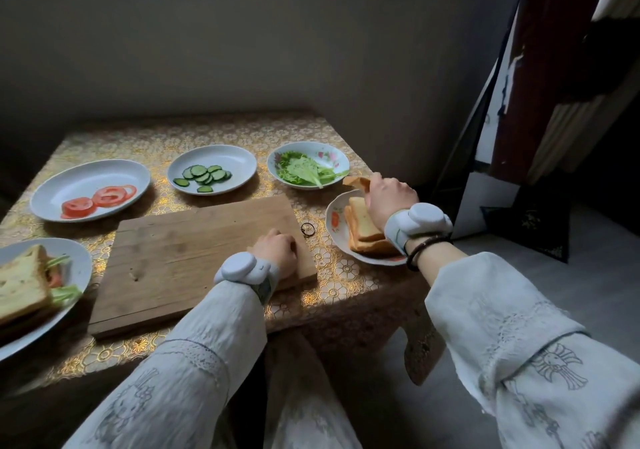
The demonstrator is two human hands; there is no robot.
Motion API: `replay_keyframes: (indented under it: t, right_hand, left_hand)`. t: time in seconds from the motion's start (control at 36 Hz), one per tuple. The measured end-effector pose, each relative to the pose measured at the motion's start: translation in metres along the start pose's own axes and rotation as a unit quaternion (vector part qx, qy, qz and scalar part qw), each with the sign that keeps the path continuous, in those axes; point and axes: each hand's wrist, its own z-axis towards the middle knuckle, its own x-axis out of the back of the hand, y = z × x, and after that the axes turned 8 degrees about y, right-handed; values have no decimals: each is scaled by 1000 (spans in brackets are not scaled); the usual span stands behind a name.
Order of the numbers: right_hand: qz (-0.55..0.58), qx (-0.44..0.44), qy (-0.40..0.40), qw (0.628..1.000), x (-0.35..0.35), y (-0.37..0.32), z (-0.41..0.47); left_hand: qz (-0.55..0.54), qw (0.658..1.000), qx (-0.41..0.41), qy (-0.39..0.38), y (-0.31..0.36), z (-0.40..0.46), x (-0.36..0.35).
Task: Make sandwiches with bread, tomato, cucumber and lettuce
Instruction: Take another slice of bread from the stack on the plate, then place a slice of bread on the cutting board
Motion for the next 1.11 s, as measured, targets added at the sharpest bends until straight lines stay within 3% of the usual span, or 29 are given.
replay_keyframes:
  t: [0.11, 0.19, 0.31, 0.47, 0.56, 0.64, 0.69, 0.81, 0.92, 1.0, 1.11]
  right_hand:
    - [39, -7, 7, 999, 22, -20, 6]
    - [89, -1, -3, 996, 31, -45, 7]
    - [186, 5, -50, 981, 32, -97, 10]
    - [259, 25, -88, 961, 24, -146, 15]
    - [222, 101, -73, 967, 21, -171, 6]
    - [147, 207, -49, 966, 16, -195, -10]
    - [119, 271, -40, 954, 8, -212, -26]
    - [93, 362, -71, 925, -10, -226, -50]
    - [85, 406, -144, 898, -22, -218, -53]
    - [146, 350, -186, 906, -25, -210, -47]
    - [190, 189, -157, 951, -30, -201, -36]
  left_hand:
    - [-112, 993, 40, -16, -1, 3, 9]
    - [-248, 964, 98, -1, -10, 4, 19]
    - [-425, 886, 184, 22, -42, -2, 33]
    - [-561, 778, 280, 26, -86, -12, 48]
    - [-608, 728, 314, 50, -110, -15, 52]
    - [-673, 647, 351, 71, -133, -22, 57]
    - [-689, 613, 378, 78, -151, -27, 57]
    - [-675, 622, 386, 95, -170, -32, 51]
    - [-649, 653, 384, 72, -171, -33, 55]
    - [-616, 688, 380, 55, -170, -30, 57]
    - [-554, 745, 368, 52, -170, -27, 57]
